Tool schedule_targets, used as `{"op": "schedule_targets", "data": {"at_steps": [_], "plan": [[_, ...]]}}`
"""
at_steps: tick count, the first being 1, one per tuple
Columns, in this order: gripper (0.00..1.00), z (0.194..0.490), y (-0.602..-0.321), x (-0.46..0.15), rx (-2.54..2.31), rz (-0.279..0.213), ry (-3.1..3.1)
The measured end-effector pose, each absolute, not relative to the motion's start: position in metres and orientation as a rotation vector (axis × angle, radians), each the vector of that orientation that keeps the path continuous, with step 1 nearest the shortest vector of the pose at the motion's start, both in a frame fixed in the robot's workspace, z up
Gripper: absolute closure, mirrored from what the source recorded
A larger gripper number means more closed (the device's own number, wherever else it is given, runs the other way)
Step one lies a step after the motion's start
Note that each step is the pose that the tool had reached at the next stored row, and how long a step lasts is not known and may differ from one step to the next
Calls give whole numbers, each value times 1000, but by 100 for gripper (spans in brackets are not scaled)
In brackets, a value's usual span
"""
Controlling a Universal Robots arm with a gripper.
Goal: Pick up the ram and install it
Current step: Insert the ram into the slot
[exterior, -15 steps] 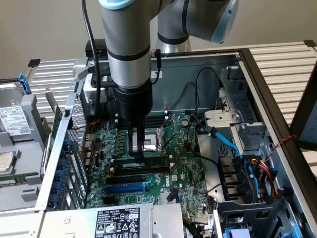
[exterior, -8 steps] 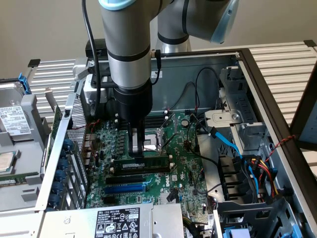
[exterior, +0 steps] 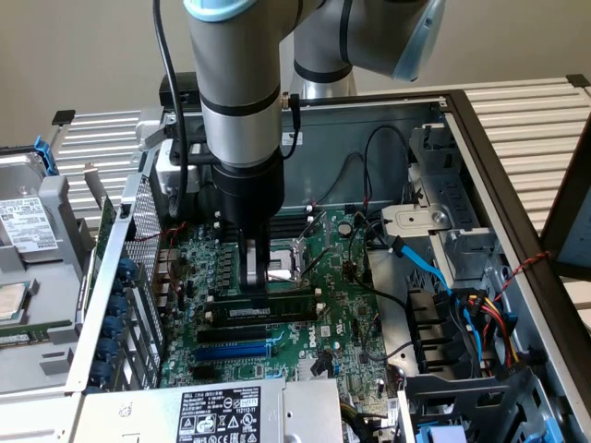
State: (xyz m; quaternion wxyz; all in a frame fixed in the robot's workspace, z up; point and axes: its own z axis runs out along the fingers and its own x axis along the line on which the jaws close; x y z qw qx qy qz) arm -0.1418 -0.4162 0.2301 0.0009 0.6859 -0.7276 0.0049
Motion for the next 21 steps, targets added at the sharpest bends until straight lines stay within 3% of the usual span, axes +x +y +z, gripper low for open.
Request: {"op": "schedule_targets", "data": {"at_steps": [1,4,6,9,21], "plan": [[67,230,-416,-142,2154,15,-2285],[67,234,-415,-142,2152,20,-2283],[69,234,-415,-142,2152,20,-2283],[89,234,-415,-142,2152,20,-2283],[89,239,-413,-132,2146,32,-2277]]}}
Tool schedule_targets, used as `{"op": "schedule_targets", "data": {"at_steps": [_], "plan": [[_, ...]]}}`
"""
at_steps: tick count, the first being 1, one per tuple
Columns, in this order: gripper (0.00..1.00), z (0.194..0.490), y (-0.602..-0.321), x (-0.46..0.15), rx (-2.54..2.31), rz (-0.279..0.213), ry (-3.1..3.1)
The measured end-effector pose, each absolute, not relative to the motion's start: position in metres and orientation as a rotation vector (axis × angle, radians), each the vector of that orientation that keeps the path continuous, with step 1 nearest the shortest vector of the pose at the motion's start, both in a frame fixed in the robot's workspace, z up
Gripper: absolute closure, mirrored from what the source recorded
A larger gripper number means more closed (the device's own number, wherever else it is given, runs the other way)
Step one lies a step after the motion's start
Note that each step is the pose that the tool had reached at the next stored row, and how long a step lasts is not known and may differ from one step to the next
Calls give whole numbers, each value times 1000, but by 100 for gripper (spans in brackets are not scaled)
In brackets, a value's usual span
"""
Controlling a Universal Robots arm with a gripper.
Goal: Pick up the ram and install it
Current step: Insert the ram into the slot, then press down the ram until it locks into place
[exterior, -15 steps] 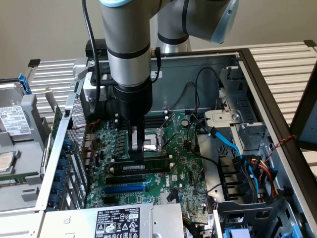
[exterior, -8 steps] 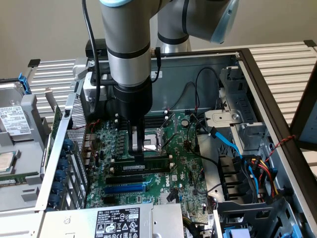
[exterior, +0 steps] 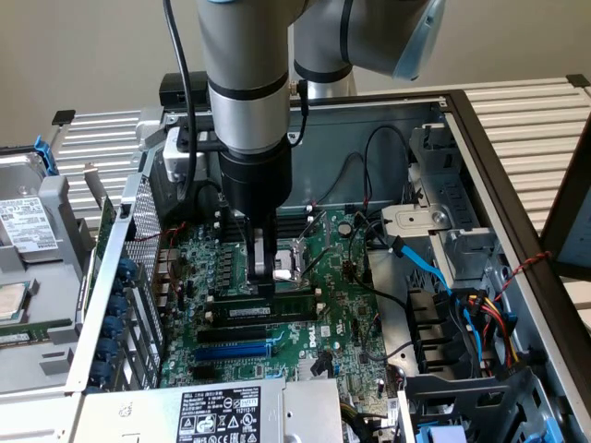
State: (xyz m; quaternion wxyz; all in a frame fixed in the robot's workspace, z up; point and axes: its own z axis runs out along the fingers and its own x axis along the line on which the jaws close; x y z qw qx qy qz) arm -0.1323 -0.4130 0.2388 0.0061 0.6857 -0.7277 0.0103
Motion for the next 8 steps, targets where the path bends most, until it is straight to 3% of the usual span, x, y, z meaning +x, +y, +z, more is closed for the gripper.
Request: {"op": "schedule_targets", "data": {"at_steps": [8], "plan": [[89,238,-413,-132,2146,34,-2277]]}}
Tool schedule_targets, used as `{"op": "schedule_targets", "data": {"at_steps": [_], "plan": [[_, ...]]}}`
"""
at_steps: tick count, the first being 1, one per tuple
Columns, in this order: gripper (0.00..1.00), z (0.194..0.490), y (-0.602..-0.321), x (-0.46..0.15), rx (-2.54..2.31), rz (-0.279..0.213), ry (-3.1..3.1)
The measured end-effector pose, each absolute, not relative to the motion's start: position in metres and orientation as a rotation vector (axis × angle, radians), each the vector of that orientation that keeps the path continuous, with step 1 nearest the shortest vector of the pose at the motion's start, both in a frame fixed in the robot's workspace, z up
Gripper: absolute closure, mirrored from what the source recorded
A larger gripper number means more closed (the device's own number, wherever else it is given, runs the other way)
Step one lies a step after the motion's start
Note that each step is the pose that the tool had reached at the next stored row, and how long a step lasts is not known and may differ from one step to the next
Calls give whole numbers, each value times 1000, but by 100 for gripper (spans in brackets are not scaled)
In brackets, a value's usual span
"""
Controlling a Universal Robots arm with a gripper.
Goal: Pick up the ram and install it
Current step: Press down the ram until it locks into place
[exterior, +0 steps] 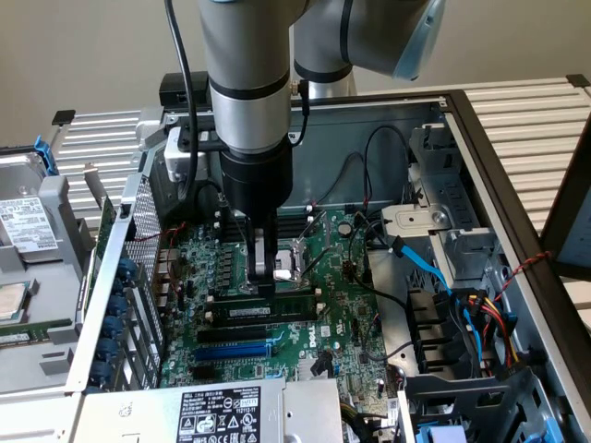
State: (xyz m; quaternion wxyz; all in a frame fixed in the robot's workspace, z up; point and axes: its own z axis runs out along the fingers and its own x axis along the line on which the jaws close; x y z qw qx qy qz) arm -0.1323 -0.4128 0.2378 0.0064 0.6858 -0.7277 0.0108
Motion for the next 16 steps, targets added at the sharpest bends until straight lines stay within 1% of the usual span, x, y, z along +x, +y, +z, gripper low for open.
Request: {"op": "schedule_targets", "data": {"at_steps": [16], "plan": [[89,236,-413,-131,2144,32,-2277]]}}
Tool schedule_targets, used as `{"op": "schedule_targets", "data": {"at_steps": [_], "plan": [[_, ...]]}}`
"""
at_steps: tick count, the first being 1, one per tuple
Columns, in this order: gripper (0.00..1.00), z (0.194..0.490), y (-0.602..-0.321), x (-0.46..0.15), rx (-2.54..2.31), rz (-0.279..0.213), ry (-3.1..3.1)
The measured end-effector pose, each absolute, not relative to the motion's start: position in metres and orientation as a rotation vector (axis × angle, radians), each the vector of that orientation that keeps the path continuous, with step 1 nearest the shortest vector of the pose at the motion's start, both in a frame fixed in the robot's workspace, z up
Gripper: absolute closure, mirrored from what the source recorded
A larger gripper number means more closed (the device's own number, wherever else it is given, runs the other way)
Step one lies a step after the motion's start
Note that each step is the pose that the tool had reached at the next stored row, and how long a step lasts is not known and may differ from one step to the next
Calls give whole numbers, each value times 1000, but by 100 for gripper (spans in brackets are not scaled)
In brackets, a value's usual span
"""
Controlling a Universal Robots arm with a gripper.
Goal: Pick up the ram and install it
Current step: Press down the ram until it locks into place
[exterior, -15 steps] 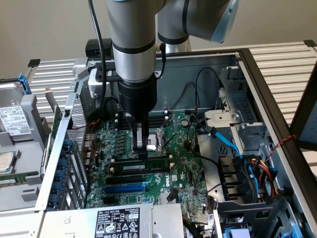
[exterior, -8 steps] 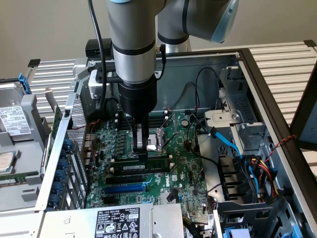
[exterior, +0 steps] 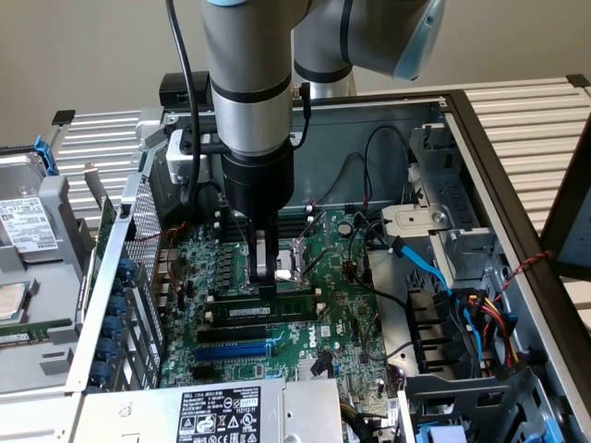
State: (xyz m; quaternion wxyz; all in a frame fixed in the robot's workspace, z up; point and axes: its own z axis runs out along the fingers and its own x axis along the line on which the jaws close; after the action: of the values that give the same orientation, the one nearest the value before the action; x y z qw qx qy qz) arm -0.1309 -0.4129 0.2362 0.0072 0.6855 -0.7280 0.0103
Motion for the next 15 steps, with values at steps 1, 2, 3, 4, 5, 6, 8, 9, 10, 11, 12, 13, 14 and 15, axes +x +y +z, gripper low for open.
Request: {"op": "schedule_targets", "data": {"at_steps": [1,2,3,4,5,6,8,9,10,11,12,13,14,15], "plan": [[89,236,-413,-131,2143,32,-2277],[89,236,-413,-131,2143,32,-2277],[89,235,-413,-131,2143,32,-2277],[89,235,-413,-131,2143,32,-2277],[89,235,-413,-131,2143,32,-2277],[89,235,-413,-131,2143,32,-2277],[89,235,-413,-131,2143,32,-2277],[89,235,-413,-131,2143,32,-2277],[89,235,-413,-131,2143,32,-2277],[89,234,-413,-131,2143,32,-2277],[89,234,-413,-131,2144,32,-2277],[89,234,-413,-131,2144,32,-2277],[89,234,-413,-131,2143,32,-2277],[89,234,-413,-131,2143,32,-2277]]}}
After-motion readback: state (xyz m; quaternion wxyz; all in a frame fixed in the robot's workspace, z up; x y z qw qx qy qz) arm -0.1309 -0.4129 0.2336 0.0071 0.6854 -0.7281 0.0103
